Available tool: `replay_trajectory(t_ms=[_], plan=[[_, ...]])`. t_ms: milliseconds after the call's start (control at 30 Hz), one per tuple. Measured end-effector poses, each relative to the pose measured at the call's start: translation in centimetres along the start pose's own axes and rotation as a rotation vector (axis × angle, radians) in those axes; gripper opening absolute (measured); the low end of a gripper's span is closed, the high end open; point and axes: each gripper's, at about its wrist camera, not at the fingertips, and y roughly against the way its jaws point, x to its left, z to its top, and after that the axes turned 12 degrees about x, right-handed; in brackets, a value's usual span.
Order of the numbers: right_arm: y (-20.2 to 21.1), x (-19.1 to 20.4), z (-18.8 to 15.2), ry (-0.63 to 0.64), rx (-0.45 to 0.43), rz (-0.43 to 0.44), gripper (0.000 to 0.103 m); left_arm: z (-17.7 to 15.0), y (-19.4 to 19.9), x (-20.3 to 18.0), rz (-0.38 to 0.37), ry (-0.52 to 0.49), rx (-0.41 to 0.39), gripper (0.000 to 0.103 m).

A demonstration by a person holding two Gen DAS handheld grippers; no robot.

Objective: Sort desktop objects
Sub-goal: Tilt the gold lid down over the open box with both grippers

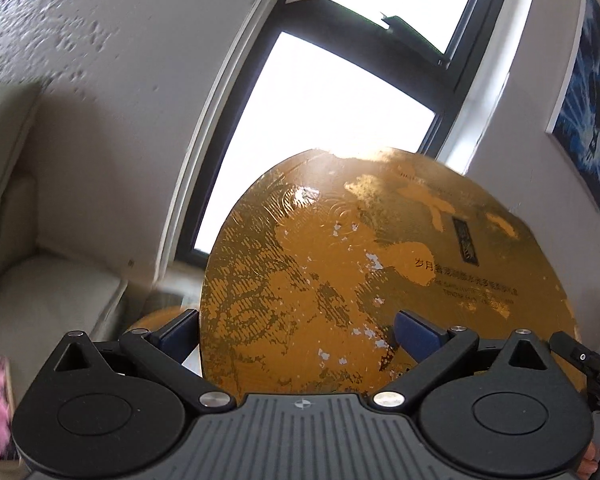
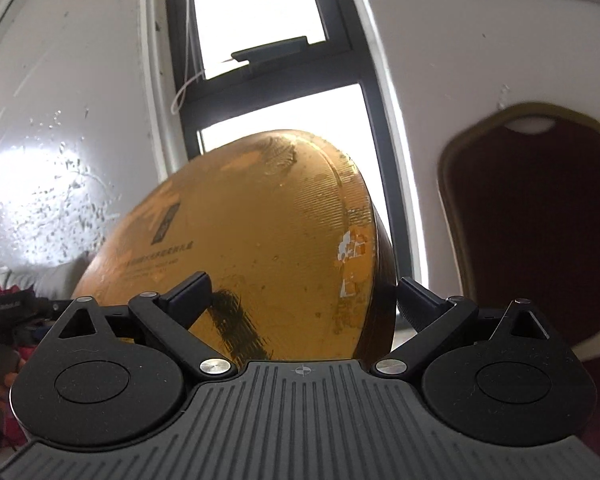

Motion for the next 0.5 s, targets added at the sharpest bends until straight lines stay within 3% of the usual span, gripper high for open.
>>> replay_trajectory(t_ms=[333, 500], plan=[[3.1, -2.0, -5.3, -0.094, 0.129, -0.01, 0.099, -4.9, 3.1, 4.0, 0.079, 0.101, 0.203, 0.101], [3.0, -2.2, -6.6, -0.121, 0.178, -0.018, 0.099, -4.7, 1.5, 3.5, 0.113, 0.085, 0.213, 0.101]])
